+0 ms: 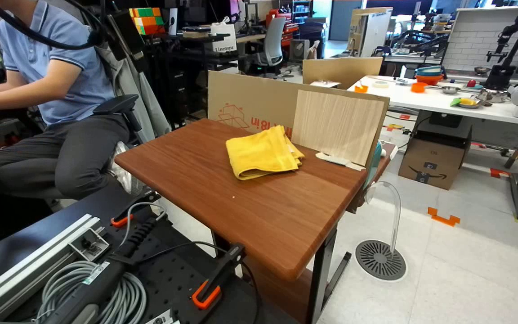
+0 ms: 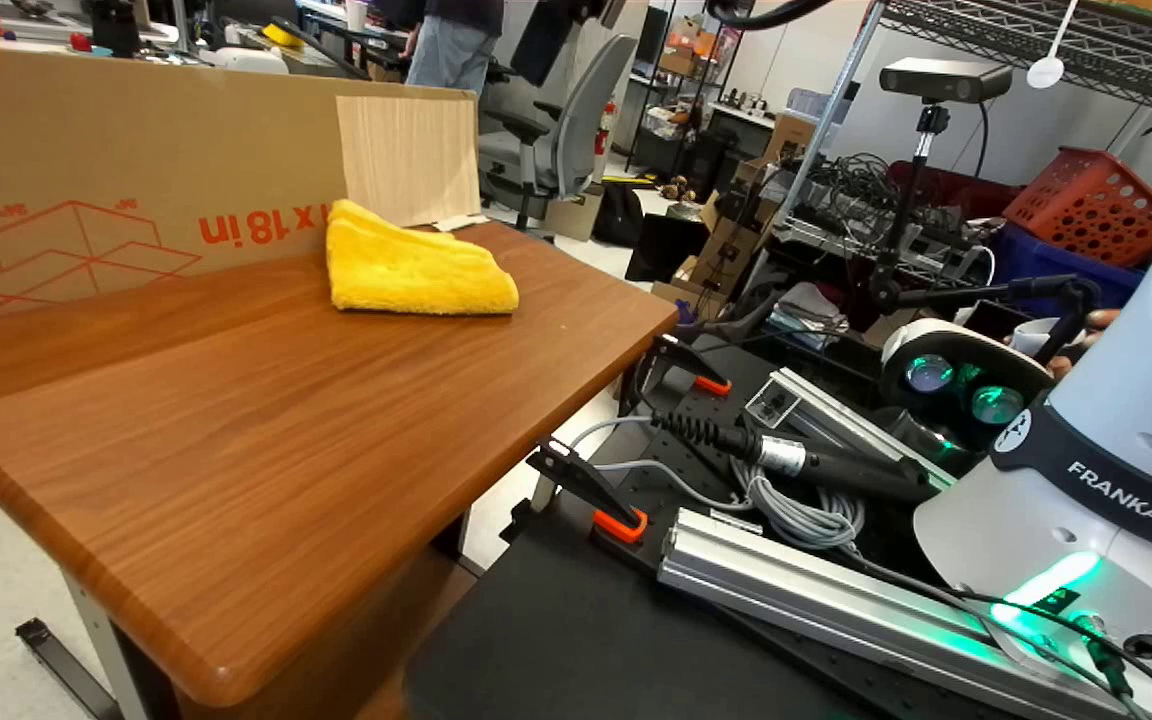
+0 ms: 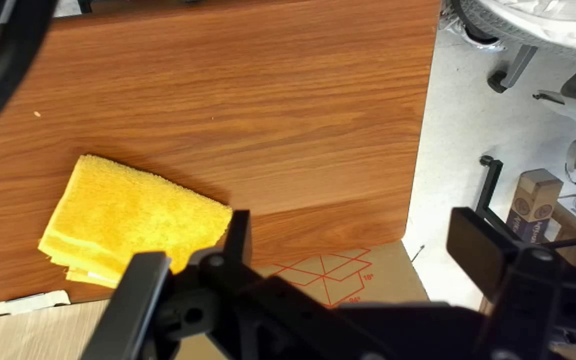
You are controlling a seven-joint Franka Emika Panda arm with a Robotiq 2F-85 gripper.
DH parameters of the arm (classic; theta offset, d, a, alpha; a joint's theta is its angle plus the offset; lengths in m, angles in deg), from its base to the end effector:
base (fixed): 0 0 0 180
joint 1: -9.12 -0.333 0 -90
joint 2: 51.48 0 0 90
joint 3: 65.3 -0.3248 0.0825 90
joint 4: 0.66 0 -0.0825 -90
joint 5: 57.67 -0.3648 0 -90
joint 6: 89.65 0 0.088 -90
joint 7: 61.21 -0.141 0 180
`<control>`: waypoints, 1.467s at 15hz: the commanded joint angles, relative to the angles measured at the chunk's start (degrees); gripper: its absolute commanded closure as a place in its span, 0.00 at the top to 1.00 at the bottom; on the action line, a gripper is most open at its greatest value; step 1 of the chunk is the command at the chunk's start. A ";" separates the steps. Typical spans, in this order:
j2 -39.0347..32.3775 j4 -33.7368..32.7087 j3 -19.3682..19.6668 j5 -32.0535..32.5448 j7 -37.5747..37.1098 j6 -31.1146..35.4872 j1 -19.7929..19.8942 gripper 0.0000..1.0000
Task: Use the yellow towel to wipe the table
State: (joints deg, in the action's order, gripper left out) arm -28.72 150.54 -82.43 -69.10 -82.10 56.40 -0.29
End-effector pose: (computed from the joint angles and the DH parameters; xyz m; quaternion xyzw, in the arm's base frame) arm 0.3721 0.1839 0.3875 -0.9885 0.0275 -0.1324 0.0681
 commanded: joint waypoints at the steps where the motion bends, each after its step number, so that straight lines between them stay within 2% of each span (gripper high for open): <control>1: -0.01 -0.04 0.73 0.46 -0.28 -0.12 -0.66 1.00; 3: -1.40 -0.53 -0.13 1.38 -0.63 3.47 -0.37 1.00; 6: -7.60 -2.57 -1.93 2.44 -4.79 16.36 1.89 1.00; 8: -13.24 -4.61 -4.39 7.30 -9.82 21.56 6.35 1.00; 10: -18.07 -7.28 -7.36 15.22 -17.02 21.48 12.68 1.00; 13: -24.26 -12.18 -7.11 25.27 -26.98 16.11 16.77 1.00; 15: -28.30 -15.31 -5.41 29.14 -31.54 13.29 16.81 1.00; 18: -33.17 -19.60 -4.71 28.08 -33.36 7.50 15.89 1.00; 19: -29.20 -15.22 1.66 24.58 -28.86 11.35 9.85 1.00; 22: -32.03 -17.78 1.88 23.85 -29.28 9.76 9.44 1.00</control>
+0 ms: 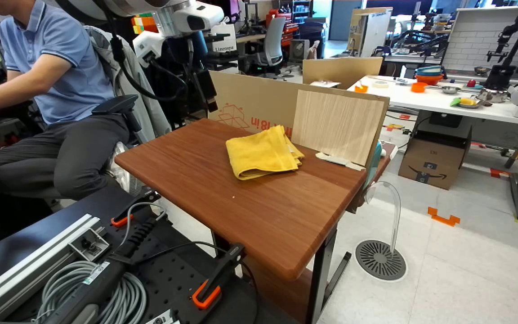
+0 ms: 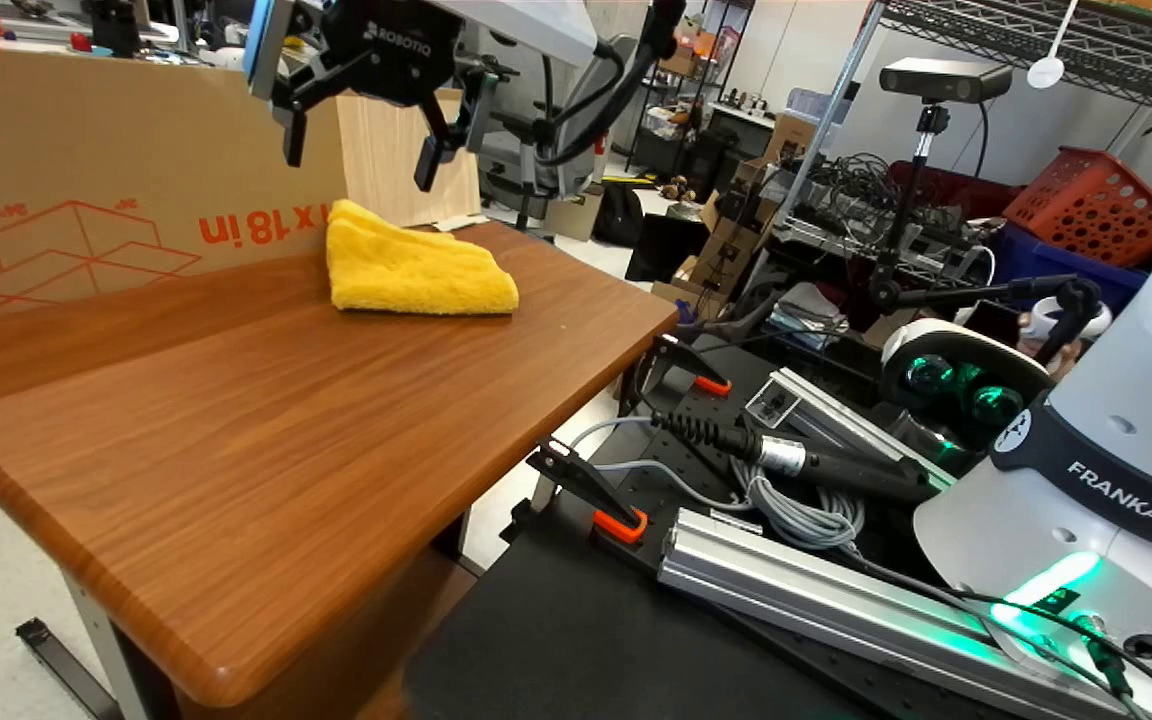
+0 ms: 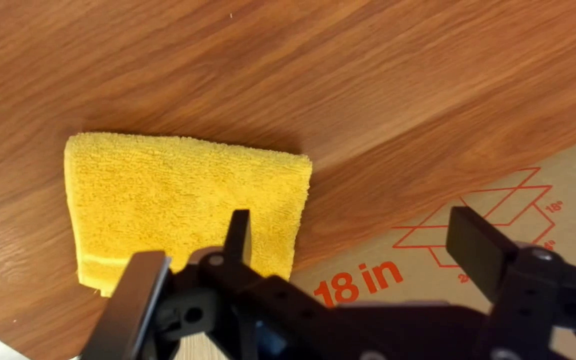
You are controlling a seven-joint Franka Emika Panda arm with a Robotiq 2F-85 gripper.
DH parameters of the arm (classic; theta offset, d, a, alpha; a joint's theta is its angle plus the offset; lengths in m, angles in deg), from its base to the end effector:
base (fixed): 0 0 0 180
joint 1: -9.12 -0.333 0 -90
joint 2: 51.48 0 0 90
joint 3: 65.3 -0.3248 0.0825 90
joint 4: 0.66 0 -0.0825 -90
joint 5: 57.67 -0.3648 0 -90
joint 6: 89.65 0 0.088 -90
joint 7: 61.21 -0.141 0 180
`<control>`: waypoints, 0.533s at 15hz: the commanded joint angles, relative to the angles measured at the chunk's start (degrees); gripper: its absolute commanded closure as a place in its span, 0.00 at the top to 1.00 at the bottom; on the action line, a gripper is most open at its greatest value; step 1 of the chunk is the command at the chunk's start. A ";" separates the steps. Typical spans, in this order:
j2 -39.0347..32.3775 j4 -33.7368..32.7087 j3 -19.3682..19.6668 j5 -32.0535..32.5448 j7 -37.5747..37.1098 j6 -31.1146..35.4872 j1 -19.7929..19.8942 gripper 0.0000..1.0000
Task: Use the yellow towel to wipe the table
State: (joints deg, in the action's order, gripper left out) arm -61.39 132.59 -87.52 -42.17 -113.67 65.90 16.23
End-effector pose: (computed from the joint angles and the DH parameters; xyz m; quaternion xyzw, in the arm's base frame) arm 0.5180 0.1463 0.2842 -0.9695 0.2123 -0.1180 0.0336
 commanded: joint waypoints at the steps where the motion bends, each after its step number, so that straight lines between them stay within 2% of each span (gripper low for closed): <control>1: 0.46 -0.07 6.98 -3.11 2.25 0.06 -7.11 1.00; 3: -0.01 -0.42 7.75 -3.42 2.96 0.30 -7.79 1.00; 8: -6.57 -6.00 16.12 -1.92 2.83 -5.39 -13.32 1.00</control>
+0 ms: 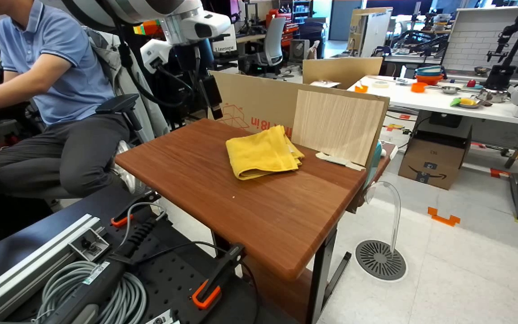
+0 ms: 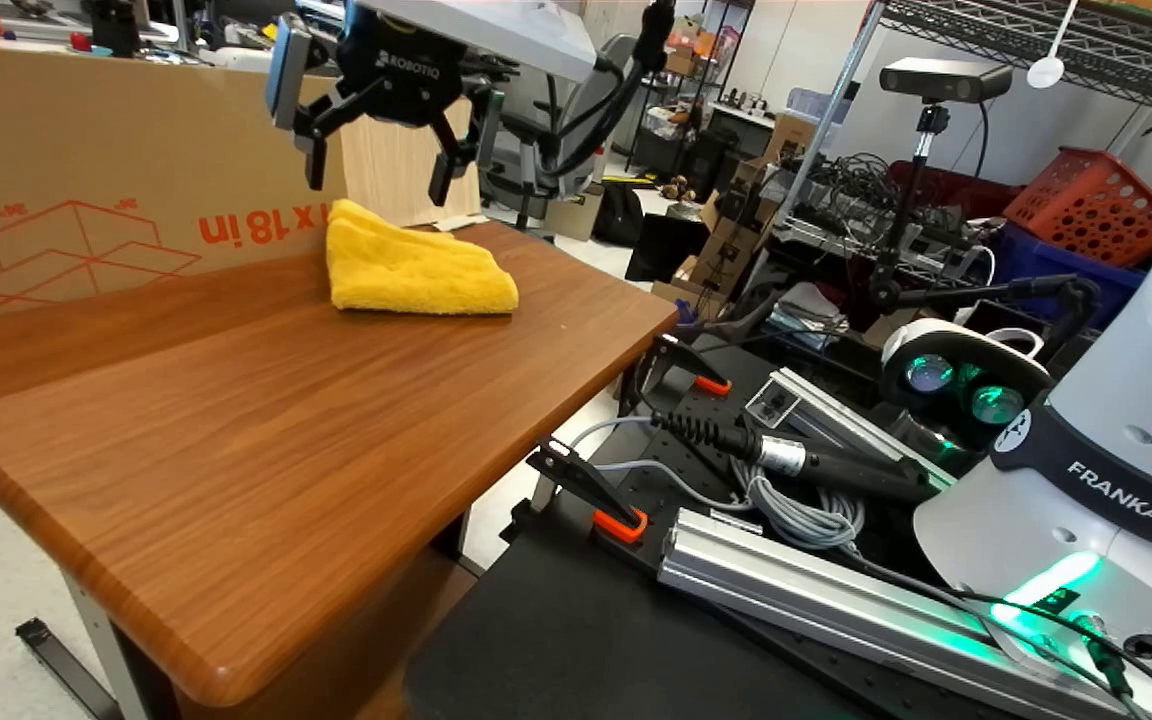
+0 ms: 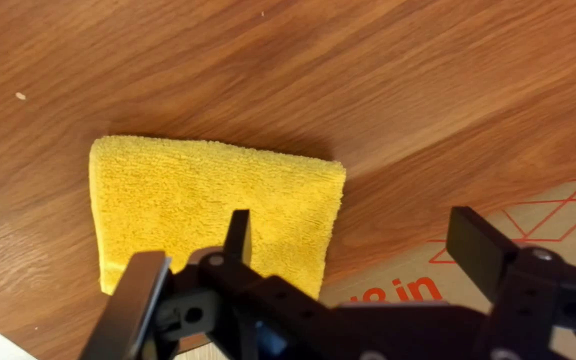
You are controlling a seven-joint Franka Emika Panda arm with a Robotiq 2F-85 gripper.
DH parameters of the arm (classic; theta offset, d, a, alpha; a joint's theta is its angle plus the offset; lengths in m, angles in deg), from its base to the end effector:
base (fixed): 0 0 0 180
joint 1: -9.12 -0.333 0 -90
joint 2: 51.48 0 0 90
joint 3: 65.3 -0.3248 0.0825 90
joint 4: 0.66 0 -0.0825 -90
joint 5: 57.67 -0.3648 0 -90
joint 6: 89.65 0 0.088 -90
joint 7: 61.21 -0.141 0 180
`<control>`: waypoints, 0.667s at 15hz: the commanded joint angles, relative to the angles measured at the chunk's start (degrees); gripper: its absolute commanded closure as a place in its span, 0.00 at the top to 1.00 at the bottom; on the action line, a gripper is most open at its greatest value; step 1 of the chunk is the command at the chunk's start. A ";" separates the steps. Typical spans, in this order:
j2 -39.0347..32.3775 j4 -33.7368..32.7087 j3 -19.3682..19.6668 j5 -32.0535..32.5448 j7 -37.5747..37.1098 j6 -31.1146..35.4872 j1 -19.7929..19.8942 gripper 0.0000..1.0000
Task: Use the yellow towel to wipe the table
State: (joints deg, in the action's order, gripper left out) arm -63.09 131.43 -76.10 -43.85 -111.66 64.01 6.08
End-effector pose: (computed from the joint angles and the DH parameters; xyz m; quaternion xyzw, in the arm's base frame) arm 0.5229 0.1333 0.2675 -0.9711 0.2168 -0.0995 0.0103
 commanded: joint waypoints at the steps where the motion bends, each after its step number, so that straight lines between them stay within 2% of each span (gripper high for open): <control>1: -6.36 -6.03 6.34 0.25 -0.15 -4.01 -4.00 1.00; 5: -13.84 -12.51 9.62 -4.16 1.46 -7.48 -4.28 1.00; 10: -21.43 -19.19 11.32 -10.58 2.76 -11.62 -4.26 1.00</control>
State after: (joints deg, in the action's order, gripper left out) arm -79.71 117.94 -66.45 -51.04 -109.90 56.36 3.19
